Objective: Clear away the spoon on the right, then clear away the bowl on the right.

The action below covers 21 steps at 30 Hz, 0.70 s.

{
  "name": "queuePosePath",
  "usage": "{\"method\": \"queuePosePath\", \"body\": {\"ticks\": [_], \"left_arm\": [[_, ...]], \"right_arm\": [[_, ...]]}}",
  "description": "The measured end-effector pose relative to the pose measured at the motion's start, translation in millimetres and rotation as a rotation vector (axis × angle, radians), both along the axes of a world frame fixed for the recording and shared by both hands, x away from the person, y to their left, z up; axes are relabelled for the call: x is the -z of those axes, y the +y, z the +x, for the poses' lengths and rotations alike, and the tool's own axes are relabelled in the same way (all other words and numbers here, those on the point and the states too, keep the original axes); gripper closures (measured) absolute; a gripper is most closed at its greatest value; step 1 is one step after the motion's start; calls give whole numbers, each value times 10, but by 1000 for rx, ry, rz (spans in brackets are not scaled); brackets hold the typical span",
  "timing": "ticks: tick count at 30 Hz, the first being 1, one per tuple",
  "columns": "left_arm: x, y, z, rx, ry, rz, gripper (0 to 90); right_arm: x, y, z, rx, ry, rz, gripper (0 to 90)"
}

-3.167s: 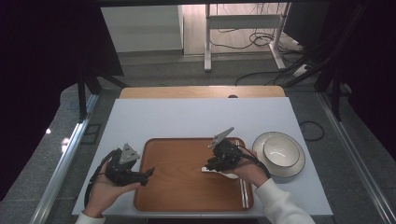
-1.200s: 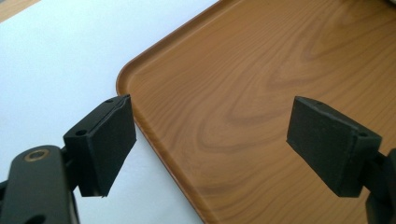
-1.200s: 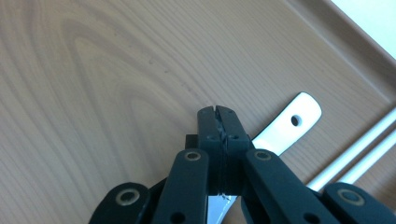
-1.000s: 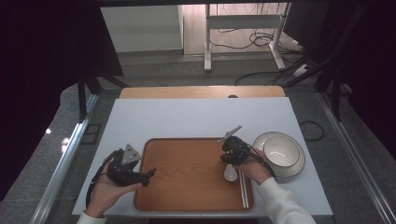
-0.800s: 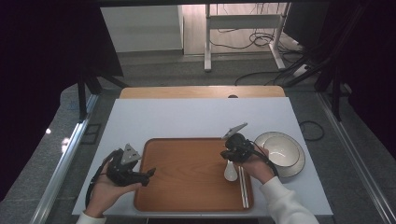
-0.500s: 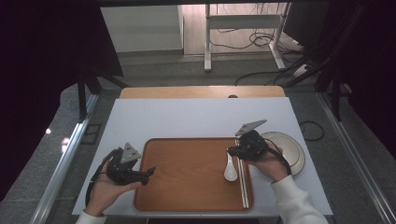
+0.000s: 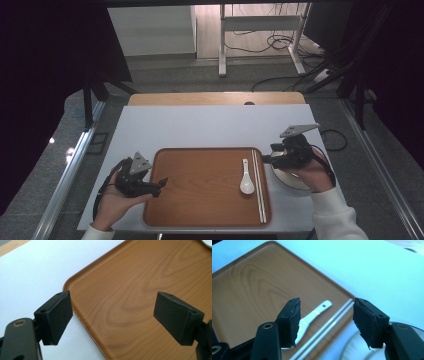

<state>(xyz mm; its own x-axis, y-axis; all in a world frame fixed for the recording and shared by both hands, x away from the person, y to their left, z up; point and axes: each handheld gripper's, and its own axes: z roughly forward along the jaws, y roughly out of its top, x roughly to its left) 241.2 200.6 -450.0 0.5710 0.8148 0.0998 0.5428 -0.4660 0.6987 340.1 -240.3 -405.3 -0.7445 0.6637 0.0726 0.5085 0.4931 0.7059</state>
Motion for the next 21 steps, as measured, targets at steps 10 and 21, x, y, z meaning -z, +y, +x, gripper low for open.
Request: {"method": "queuePosePath", "body": {"ticks": [10,21], "left_arm": [[-36,8,-15,-1,-8,-8,151],[-23,12,13,-1,2,-4,150]], "right_arm": [[-36,-289,36,82,-7,9,381],[-77,-523,64,172,-25,-43,380]]}}
